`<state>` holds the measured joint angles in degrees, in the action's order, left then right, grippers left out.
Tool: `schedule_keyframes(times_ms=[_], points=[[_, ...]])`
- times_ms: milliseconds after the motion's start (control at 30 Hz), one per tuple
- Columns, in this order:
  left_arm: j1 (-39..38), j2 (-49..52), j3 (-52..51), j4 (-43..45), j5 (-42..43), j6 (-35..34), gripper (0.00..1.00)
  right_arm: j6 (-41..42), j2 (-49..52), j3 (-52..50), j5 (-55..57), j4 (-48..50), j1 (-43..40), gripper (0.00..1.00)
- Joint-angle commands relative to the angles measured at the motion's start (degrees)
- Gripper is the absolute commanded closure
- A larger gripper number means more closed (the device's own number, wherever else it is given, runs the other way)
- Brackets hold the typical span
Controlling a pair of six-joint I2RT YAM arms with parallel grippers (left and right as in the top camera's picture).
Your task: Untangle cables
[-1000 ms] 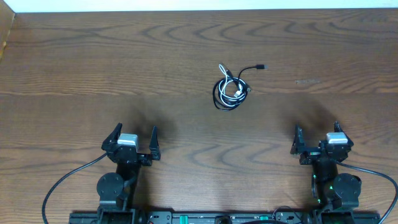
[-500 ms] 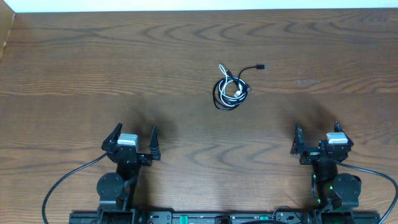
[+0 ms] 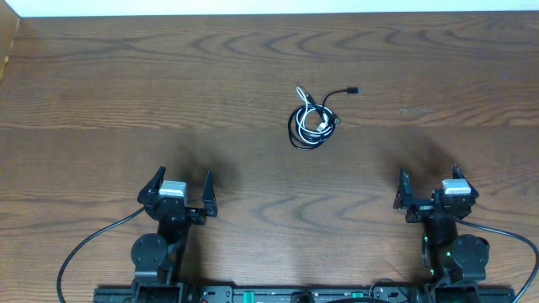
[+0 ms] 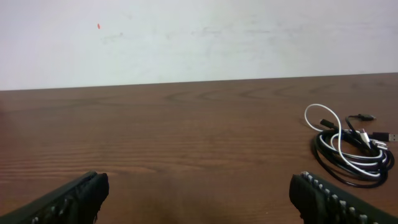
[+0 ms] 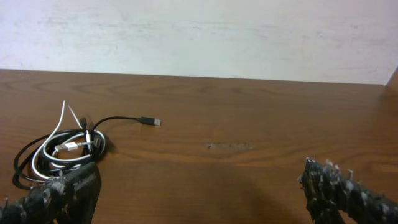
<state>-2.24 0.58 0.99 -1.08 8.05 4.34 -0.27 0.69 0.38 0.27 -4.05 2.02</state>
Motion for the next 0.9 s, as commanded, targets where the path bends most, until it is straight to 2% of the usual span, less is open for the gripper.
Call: schedule_keyframes(times_ms=[0,233,367,467,600,867], points=[[0.31,-0.26,-0.76,-2.27,0.00,0.15,0.02,-0.46,-0.04,-0.07,0.22,-0.26,0.28,0.01],[0.28,-0.26,-0.63,-2.29,-0.59,-0.07,0.02,-0.46,-0.04,-0.07,0.66,0.37,0.28,0.01],[0.31,-0.24,0.68,-2.56,-0.59,-7.63,0.02,2.21,-0.04,-0.07,0.63,0.52,0.28,0.01],[0.28,-0.24,1.09,-3.63,-0.55,-10.38,0.02,5.62,-0.04,-0.07,0.66,0.55,0.28,0.01],[0.28,-0.24,2.80,-7.80,-0.55,-14.47,0.02,6.25,-0.02,0.24,-1.05,-0.79,0.28,0.01],[0.31,0.94,7.98,-20.04,-0.57,-14.53,0.02,6.25,2.36,4.37,-1.09,-9.11,0.28,0.01]])
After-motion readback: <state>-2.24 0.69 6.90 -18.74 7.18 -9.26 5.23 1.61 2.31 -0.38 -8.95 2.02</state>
